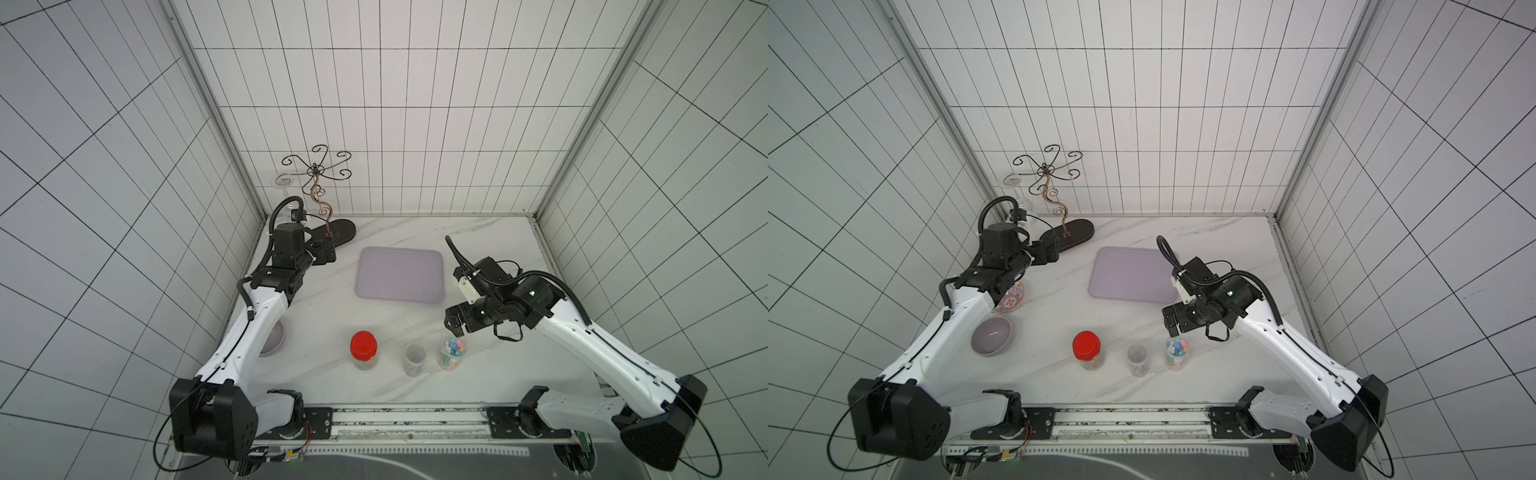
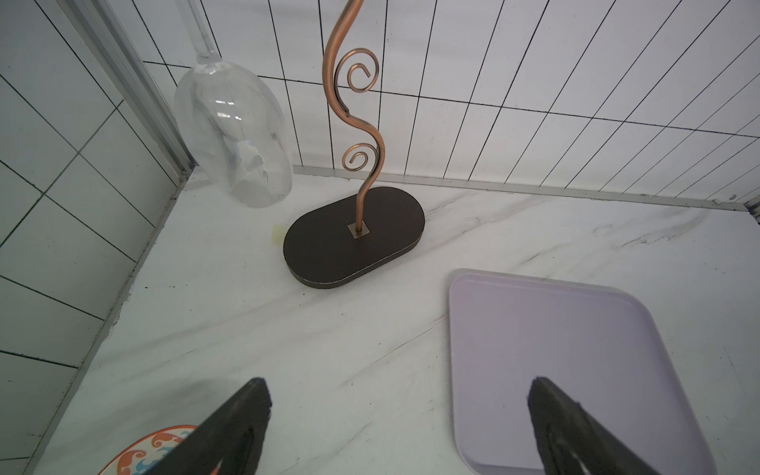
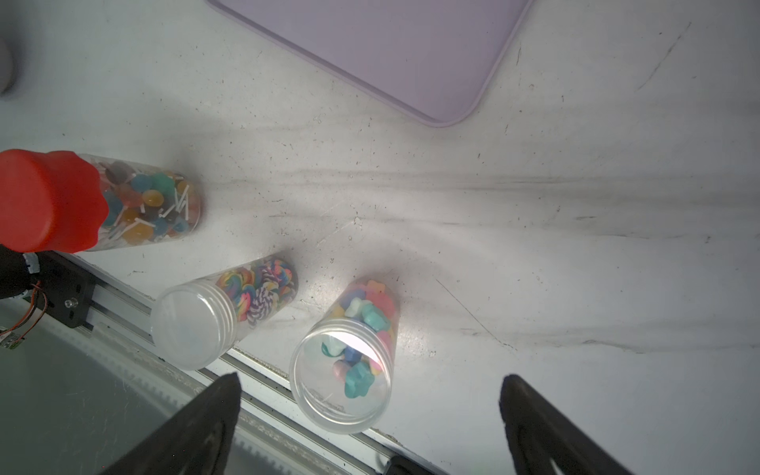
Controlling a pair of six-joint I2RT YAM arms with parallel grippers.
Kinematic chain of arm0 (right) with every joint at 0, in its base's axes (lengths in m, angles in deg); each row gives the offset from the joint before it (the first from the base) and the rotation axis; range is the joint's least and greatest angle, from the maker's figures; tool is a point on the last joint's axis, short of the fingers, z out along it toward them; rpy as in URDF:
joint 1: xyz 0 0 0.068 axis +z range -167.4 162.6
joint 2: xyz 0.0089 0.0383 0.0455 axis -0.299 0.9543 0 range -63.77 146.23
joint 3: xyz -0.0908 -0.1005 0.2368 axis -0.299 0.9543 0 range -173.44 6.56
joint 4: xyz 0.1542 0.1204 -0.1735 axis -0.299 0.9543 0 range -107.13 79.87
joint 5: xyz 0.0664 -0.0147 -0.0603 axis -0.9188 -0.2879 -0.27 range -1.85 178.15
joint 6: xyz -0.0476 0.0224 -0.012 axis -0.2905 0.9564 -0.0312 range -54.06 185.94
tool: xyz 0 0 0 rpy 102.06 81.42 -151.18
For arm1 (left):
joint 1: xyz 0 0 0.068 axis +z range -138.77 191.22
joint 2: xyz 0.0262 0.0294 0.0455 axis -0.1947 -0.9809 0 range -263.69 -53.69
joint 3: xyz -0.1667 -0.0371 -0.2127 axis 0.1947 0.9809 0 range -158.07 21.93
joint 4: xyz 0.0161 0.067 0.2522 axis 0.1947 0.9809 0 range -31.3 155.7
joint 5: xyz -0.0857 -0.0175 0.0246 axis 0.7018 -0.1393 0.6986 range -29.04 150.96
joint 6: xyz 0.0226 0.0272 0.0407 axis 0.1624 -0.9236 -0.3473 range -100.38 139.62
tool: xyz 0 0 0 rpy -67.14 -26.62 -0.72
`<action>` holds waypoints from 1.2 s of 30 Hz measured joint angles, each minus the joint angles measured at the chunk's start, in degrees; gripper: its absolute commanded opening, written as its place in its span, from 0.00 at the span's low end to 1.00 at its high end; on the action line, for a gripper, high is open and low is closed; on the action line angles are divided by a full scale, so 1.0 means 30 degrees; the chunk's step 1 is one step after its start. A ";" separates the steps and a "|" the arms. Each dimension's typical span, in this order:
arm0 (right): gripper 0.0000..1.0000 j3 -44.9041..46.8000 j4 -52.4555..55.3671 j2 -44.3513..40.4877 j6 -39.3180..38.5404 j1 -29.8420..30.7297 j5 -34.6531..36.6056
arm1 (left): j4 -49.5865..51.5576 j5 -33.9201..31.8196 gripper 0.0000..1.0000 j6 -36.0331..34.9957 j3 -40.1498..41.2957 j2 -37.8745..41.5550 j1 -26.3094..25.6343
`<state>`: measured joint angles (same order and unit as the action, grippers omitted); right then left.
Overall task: Pour the candies out of the jar
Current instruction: Pick up the jar from the center of the board.
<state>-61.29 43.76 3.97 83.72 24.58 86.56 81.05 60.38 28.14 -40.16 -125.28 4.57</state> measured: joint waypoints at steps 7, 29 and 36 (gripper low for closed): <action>0.98 0.1610 -0.0211 0.0117 0.1545 0.2178 0.0328 | 0.0029 -0.0146 0.97 0.0007 0.0000 0.0000 0.0000; 0.77 0.3956 -0.2120 0.1610 0.2310 0.2907 0.1515 | 0.0291 -0.0146 0.97 0.0022 0.0000 -0.0022 0.0000; 0.69 0.3956 -0.2331 0.1945 0.2135 0.2907 0.1537 | 0.0357 -0.0138 0.97 0.0022 0.0000 -0.0022 0.0000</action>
<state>-49.43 36.76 9.81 90.12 33.30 91.17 82.12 59.97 28.20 -40.16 -125.35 4.57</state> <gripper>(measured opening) 0.692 0.973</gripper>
